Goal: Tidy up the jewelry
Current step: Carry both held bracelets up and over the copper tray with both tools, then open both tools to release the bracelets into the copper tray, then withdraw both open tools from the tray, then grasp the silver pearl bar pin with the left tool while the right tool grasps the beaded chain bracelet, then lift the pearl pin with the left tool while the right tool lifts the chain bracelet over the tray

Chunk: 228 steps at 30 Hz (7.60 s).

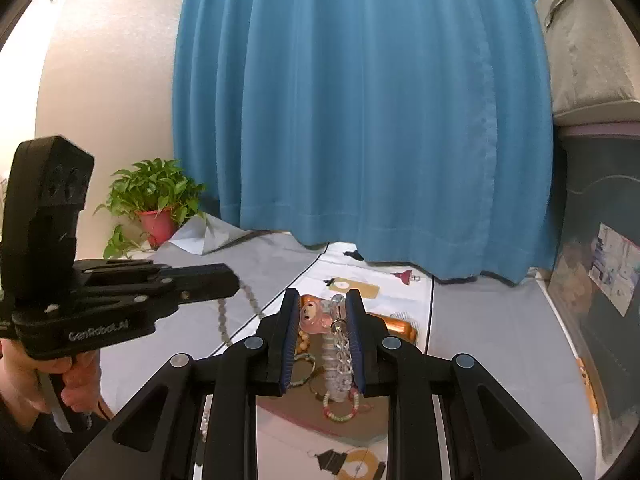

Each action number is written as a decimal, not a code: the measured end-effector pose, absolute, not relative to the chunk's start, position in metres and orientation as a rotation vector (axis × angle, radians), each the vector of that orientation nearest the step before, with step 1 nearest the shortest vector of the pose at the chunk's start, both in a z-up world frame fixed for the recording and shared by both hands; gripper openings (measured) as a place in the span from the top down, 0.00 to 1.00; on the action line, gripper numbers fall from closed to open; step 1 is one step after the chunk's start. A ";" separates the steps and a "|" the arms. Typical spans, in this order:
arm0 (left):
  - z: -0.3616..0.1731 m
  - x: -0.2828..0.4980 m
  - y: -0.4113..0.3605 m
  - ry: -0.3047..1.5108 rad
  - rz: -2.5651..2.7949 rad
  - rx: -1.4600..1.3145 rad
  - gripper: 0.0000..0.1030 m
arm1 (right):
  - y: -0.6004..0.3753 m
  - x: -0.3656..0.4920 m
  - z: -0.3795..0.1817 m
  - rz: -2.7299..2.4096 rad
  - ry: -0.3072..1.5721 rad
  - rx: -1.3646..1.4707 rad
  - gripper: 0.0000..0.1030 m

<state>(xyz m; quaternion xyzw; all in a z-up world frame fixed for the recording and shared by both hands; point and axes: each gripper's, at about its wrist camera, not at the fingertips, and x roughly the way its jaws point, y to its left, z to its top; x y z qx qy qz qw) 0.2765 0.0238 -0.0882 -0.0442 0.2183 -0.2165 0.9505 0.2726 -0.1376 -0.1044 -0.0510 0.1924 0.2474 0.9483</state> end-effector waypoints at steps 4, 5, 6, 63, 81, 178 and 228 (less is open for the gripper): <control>-0.107 0.308 0.023 0.489 -0.451 -0.185 0.96 | -0.141 0.287 -0.126 0.503 0.419 -0.092 0.77; -0.113 0.317 0.023 0.500 -0.456 -0.226 0.96 | -0.142 0.292 -0.132 0.500 0.430 -0.092 0.77; -0.119 0.324 0.020 0.509 -0.445 -0.235 0.97 | -0.144 0.295 -0.137 0.496 0.439 -0.093 0.77; -0.164 0.266 0.047 0.577 -0.132 0.052 0.07 | -0.154 0.306 -0.213 0.453 0.589 0.013 0.00; -0.117 0.154 0.103 0.565 0.023 -0.030 0.01 | -0.113 0.202 -0.165 0.556 0.481 0.041 0.00; -0.181 0.195 0.085 0.773 -0.196 -0.181 0.92 | -0.104 0.222 -0.227 0.521 0.768 0.092 0.97; -0.117 0.300 0.032 0.506 -0.332 -0.176 0.92 | -0.122 0.283 -0.113 0.484 0.393 -0.078 0.97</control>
